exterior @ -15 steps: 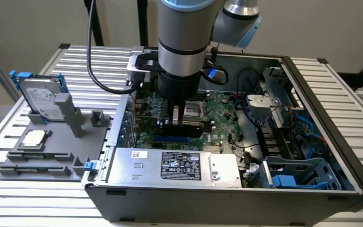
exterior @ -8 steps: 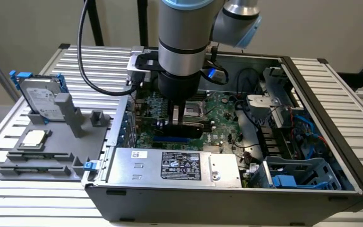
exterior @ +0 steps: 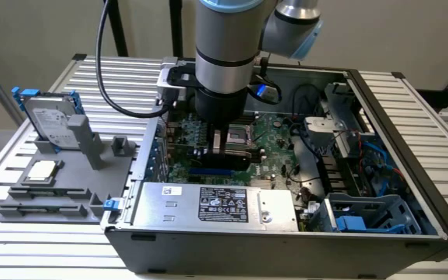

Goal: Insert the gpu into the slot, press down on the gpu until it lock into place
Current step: 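Insert the gpu into the slot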

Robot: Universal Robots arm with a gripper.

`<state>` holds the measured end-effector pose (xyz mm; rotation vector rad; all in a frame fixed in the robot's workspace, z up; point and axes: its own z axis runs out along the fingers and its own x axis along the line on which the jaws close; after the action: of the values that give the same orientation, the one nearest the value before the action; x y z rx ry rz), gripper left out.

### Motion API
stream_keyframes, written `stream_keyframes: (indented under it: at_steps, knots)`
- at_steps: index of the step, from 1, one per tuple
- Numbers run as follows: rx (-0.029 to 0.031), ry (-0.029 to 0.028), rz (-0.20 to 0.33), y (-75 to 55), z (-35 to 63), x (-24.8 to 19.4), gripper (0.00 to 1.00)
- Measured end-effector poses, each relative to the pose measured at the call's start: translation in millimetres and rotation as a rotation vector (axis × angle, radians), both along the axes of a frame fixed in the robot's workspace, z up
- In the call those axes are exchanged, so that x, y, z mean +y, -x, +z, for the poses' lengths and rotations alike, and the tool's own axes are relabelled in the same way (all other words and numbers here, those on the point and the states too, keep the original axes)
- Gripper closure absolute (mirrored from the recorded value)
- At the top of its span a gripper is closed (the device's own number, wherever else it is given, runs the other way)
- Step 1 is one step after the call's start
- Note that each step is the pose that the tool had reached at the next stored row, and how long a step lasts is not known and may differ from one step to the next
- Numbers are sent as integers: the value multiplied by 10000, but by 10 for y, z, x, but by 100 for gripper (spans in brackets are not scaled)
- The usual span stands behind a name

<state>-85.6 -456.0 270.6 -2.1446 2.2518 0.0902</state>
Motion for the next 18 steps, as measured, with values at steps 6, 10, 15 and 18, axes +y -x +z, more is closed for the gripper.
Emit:
stream_keyframes:
  at_steps: [6, 10, 15, 18]
  knots:
    - [0, 0, -69, 20, -12, 8, 74]
    - [1, 3, -72, 25, -35, 12, 74]
    - [1, 10, -71, 30, -77, 25, 74]
    - [1, 20, -72, 30, -90, 32, 74]
